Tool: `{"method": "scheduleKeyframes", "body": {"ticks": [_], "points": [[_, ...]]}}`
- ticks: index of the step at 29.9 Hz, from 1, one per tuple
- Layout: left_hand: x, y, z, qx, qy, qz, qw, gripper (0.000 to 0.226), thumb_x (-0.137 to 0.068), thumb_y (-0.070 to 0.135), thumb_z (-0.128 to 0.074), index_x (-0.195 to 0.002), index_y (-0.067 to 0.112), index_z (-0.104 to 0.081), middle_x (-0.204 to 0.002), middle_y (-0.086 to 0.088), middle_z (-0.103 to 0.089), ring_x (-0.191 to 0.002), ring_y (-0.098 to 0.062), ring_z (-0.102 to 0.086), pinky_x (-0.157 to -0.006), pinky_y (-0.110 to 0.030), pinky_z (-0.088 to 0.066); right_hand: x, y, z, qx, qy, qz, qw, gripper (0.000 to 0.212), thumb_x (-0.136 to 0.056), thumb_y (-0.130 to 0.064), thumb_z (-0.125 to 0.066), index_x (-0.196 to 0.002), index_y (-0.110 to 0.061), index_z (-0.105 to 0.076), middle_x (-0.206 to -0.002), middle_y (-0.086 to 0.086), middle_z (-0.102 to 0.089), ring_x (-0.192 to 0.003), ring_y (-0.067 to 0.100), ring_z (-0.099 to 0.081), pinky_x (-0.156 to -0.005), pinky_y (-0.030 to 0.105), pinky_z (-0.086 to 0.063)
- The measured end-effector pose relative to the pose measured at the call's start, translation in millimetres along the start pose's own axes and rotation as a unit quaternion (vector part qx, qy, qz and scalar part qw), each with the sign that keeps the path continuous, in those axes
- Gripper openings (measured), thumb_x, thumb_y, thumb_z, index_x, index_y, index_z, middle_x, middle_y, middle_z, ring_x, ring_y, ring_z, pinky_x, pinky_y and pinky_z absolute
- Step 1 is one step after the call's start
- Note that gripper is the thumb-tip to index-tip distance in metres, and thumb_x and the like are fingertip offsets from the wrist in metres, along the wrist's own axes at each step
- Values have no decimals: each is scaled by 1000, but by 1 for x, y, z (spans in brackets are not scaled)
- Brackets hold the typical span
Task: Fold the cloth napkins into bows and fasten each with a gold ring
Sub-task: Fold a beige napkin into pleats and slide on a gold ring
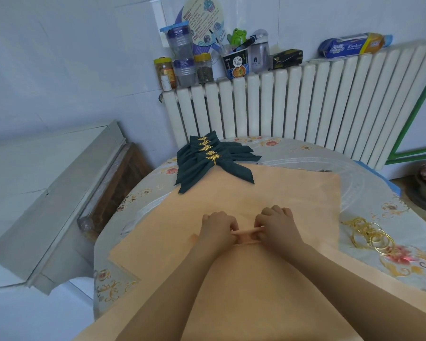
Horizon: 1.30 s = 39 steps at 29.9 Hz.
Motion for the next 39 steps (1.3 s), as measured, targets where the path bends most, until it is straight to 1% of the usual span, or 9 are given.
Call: {"method": "scheduleKeyframes", "body": {"ticks": [4,8,19,23,28,32,34,36,39], "points": [[22,4,6,49,63,-38,996,10,-82,13,-57,-85,21,-62,-89,6,-54,-94,-17,-52,-84,-27,-30,18,-5,14,-33,45,34,998,11,-84,-25,-62,-90,-19,-68,-93,-2,-67,-97,23,-54,-73,27,-25],[42,4,-4,62,30,-49,996,20,-78,3,-51,-86,19,-60,-92,2,-60,-91,-18,-53,-82,-28,-36,34,-7,8,-10,-20,42,999,16,-87,-32,-56,-98,-25,-64,-101,-9,-65,-99,14,-51,-74,25,-31],[55,-16,-21,188,14,21,982,21,-87,32,-64,-80,12,-69,-86,2,-53,-86,-15,-55,-73,-22,-39,51,12,-4,-152,-57,-40,986,27,-89,-41,-57,-87,-19,-72,-83,-13,-53,-89,12,-48,-77,25,-37],[52,-17,-23,191,31,55,979,19,-71,34,-80,-76,19,-70,-90,4,-52,-90,-14,-53,-79,-24,-41,49,11,-4,-97,-47,-63,992,23,-80,-44,-66,-96,-26,-67,-102,-7,-55,-106,16,-47,-82,25,-33],[46,-17,-20,96,24,93,991,40,-69,42,-77,-101,26,-58,-105,8,-54,-106,-13,-45,-90,-31,-28,50,10,-8,-30,-62,-74,995,44,-84,-48,-58,-126,-36,-50,-128,-9,-50,-123,18,-35,-98,34,-25],[49,-1,-14,82,8,49,995,32,-72,39,-76,-99,29,-63,-90,10,-50,-99,-13,-47,-82,-29,-24,48,-3,4,18,-33,-40,999,28,-83,-44,-60,-107,-29,-64,-110,-6,-57,-112,19,-42,-93,31,-23],[52,7,-8,42,35,18,998,21,-75,38,-72,-93,28,-67,-90,9,-48,-100,-13,-46,-83,-29,-22,52,-9,15,38,26,-9,999,22,-66,-39,-78,-83,-27,-69,-88,-6,-61,-93,19,-54,-82,30,-25],[63,12,-2,37,78,-10,996,13,-79,32,-67,-90,25,-66,-89,10,-45,-101,-14,-46,-80,-28,-20,61,-16,22,41,58,22,997,30,-42,-30,-88,-58,-29,-62,-62,-9,-58,-66,17,-57,-69,29,-25],[80,15,-1,46,111,-40,992,10,-81,21,-61,-89,22,-65,-87,13,-46,-100,-14,-49,-76,-27,-17,78,-20,33,14,98,46,994,23,-46,-26,-79,-54,-28,-58,-52,-9,-55,-56,15,-54,-60,24,-29]]}}
Point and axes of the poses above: each hand's wrist, its own x-axis away from the middle knuckle, its own z-axis out of the back of the hand, y = z × x, the point moved 10 cm from there along -x, towards the middle knuckle
